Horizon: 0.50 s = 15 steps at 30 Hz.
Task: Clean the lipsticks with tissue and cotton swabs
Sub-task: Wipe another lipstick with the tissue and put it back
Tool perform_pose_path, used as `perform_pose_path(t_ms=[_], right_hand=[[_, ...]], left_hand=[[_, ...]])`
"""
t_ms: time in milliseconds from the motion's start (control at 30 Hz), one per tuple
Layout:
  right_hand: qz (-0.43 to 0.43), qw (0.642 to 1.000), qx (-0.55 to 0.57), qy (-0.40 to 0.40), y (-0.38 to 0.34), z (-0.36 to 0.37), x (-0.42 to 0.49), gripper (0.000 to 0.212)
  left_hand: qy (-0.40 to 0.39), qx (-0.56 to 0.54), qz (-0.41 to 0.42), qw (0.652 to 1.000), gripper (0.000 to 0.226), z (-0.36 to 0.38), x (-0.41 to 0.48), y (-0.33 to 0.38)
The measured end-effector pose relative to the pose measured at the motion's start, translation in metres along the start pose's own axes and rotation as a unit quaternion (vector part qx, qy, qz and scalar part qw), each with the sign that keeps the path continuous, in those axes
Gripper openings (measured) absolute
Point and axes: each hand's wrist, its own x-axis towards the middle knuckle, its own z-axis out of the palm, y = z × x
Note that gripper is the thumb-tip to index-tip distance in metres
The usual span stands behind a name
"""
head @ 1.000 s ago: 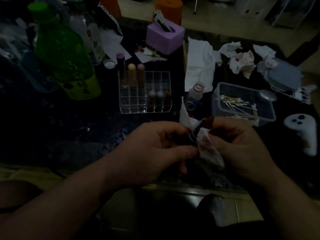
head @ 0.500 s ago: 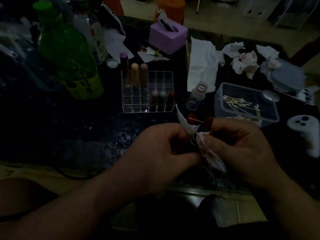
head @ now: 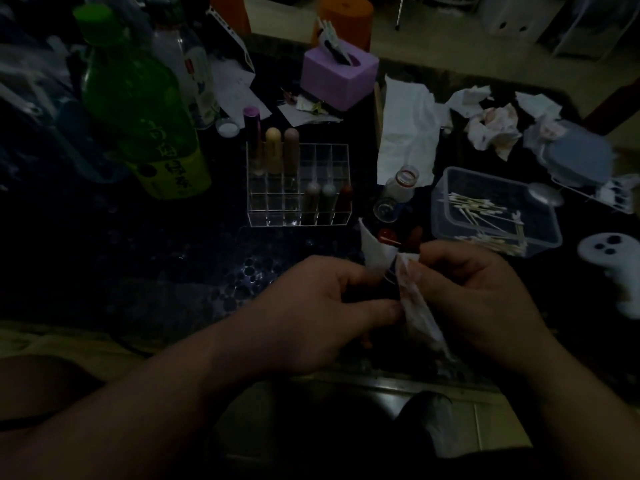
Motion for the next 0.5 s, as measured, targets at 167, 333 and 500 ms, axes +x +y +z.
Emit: perform_pose_path(t_ms=[167, 333, 500], right_hand=[[0.128, 0.990, 0.053, 0.032, 0.003, 0.009, -0.002, 0.026], [0.161, 0.978, 0.123, 0.043, 0.008, 0.003, 0.000, 0.028], [0.230, 0.903, 0.362, -0.014, 0.010, -0.009, 0.007, 0.048]], left_hand=[[0.074, 0.006, -0.033, 0.997, 0.014, 0.000, 0.001, -0.002], [0.082, -0.006, -0.041, 0.996, 0.012, -0.004, 0.001, -0.002], [0.137, -0.008, -0.002, 0.991, 0.019, -0.020, 0.004, -0.002]])
